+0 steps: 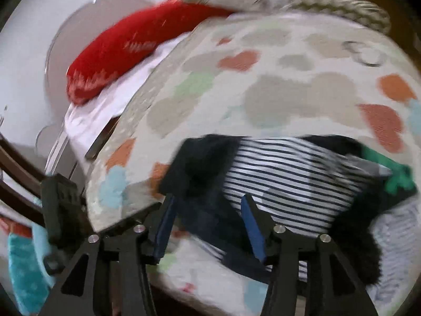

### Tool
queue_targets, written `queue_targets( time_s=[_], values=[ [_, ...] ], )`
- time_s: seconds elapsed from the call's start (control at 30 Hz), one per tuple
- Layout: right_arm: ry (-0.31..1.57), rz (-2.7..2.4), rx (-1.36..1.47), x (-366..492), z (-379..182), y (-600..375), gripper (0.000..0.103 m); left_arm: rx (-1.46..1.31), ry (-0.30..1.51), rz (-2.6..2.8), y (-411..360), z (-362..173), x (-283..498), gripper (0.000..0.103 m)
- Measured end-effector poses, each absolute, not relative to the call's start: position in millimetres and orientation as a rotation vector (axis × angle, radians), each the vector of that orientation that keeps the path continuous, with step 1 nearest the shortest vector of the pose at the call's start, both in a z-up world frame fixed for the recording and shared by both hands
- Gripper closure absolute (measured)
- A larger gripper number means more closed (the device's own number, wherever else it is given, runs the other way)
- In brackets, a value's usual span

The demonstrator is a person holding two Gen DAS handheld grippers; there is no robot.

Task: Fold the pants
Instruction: 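Fold the pants with the left gripper toward the right gripper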

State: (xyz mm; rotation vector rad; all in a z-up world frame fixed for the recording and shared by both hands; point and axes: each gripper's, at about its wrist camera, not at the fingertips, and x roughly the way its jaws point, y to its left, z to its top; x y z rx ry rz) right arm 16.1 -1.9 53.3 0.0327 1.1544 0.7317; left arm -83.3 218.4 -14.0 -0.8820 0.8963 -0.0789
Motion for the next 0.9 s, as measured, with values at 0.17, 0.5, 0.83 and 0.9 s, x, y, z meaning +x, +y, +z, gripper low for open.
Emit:
queue_targets(
  time_s=[0.17,0.5,0.83,0.9],
  values=[
    [1.227,0.688,-0.157,37.0,38.6,70.3,0.041,-0.917,0.885,-0.105,225.4,-16.4,-90.3,0.076],
    [1.316,0.554,-0.478,40.9,-3.6,127.5,0.032,-0.908,0.847,-0.147,221.8,-12.6,-95.5,0.061],
    [1.277,0.609,-0.342,42.4,15.7,86.3,0.071,-0.779,0.815,-0.137,178.7,4.0,-81.7,0.021],
    [1.28,0.637,-0.296,43.3,21.3,78.2,0.072,-0.739,0.825,-0.133,169.3,7.3,-76.3,0.021]
  ],
)
